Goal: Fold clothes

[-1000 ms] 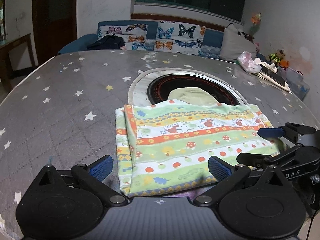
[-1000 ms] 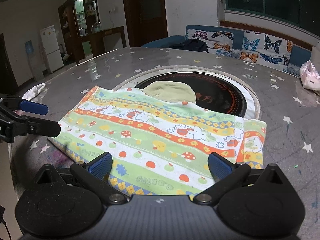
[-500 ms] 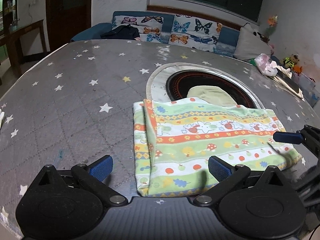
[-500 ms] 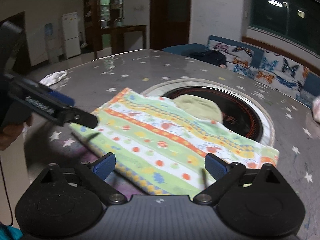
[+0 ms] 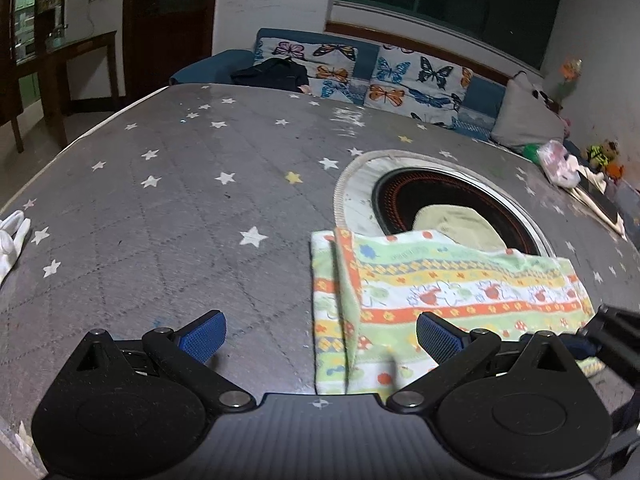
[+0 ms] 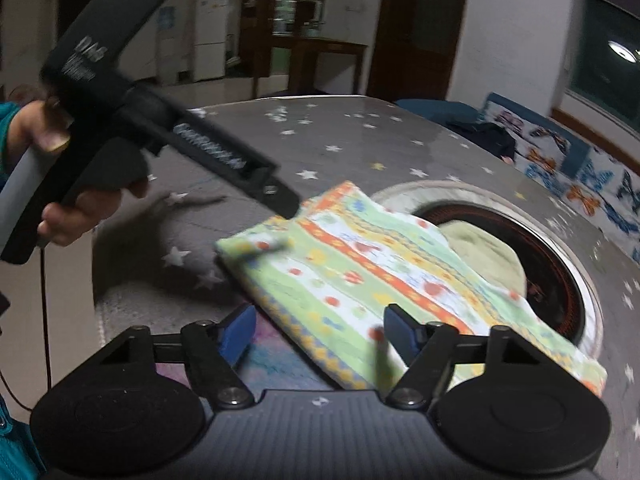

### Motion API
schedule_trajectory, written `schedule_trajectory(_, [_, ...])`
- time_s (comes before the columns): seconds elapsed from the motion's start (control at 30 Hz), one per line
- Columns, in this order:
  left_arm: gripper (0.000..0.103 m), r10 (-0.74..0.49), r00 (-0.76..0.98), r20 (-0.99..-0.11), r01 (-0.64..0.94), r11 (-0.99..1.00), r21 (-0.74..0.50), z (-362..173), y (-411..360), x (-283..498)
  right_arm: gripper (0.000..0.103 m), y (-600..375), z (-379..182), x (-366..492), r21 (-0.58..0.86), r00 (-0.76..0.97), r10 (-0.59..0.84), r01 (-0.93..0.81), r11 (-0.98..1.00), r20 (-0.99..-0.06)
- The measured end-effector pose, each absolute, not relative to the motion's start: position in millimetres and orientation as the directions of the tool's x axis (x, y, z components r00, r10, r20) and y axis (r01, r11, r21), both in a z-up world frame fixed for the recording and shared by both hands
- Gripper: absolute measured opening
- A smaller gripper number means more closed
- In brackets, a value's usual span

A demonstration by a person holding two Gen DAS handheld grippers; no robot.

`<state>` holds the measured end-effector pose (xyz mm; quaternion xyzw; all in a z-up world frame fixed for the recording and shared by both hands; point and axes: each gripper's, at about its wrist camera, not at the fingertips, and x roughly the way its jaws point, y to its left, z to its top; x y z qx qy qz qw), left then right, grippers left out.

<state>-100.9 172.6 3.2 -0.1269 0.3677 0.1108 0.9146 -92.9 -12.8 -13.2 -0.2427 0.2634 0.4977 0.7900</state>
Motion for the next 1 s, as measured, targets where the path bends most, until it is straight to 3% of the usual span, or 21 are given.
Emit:
schedule_trajectory(0.13, [0.103, 0.096, 0.704, -0.703, -0.306, 0.935, -0.179, 3.7, 177.8, -97.9, 0.061, 3.9, -16.3, -102.3, -0.184, 0.366, 0.661, -0.926, 0.33, -0.655])
schedule_trajectory(0.3, [0.103, 0.065, 0.702, -0.709, -0.324, 0.916, -0.236, 3.9, 184.7, -95.3, 0.06, 24.2, -20.6, -114.5, -0.254, 0.369, 0.66, -0.929, 0.268, -0.654])
schedule_trajectory(0.47, [0.103, 0.039, 0.697, -0.716, -0.333, 0.902, -0.274, 1.5, 188.3, -93.6, 0.042, 36.4, -26.4, -116.8, -0.26, 0.354, 0.65, -0.935, 0.24, -0.673])
schedule_trajectory(0.63, [0.103, 0.01, 0.697, -0.717, -0.349, 0.878, -0.327, 0.3, 194.3, -92.6, 0.018, 31.2, -21.3, -108.7, -0.196, 0.328, 0.673, -0.944, 0.267, -0.663])
schedule_trajectory(1.0, [0.103, -0.128, 0.728, -0.674, -0.381, 0.742, -0.552, 0.1, 204.7, -88.3, 0.011, -0.4, 10.8, -82.2, 0.003, 0.309, 0.751, -0.924, 0.382, -0.583])
